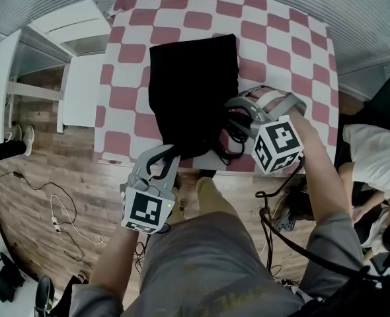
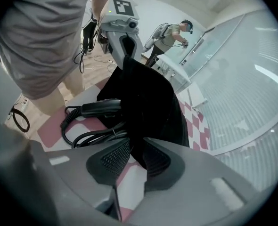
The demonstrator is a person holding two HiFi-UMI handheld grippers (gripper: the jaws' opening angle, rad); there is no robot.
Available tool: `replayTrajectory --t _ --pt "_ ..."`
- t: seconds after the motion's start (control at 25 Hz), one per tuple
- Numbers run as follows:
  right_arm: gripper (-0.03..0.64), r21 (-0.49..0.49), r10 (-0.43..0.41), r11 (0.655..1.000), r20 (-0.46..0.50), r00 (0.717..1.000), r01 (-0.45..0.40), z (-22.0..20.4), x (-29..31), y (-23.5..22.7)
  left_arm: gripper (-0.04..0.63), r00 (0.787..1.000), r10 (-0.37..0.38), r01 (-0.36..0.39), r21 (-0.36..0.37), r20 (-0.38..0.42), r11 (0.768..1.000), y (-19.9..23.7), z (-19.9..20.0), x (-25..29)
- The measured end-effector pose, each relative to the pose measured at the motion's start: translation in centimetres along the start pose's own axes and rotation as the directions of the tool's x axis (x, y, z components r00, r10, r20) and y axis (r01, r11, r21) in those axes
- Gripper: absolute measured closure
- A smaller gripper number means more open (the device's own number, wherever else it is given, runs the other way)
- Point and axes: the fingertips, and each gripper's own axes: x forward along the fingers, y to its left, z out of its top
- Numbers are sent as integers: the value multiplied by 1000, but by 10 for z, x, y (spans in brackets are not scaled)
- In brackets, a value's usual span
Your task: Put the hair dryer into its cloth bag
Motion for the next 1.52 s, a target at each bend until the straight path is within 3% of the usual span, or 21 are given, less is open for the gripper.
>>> replayTrajectory --t 0.16,0.4,0.92,1.4,1.52 --pt "575 -31 15 999 9 1000 -15 5 -1 5 589 1000 6 -6 -21 6 1000 1 2 -1" --pt "580 52 7 999 27 1000 -9 3 -15 18 587 1000 19 -19 -13 15 1000 2 1 -2" --pt "581 146 -50 988 -47 998 56 22 -55 62 583 1000 20 -21 17 18 1000 2 -6 -9" --pt "581 273 -80 956 -116 990 110 29 -40 86 580 1000 9 -11 69 20 998 2 -21 -11" --pt "577 319 -117 934 -145 982 159 26 -38 84 522 1000 -18 17 85 8 996 -1 -28 -10"
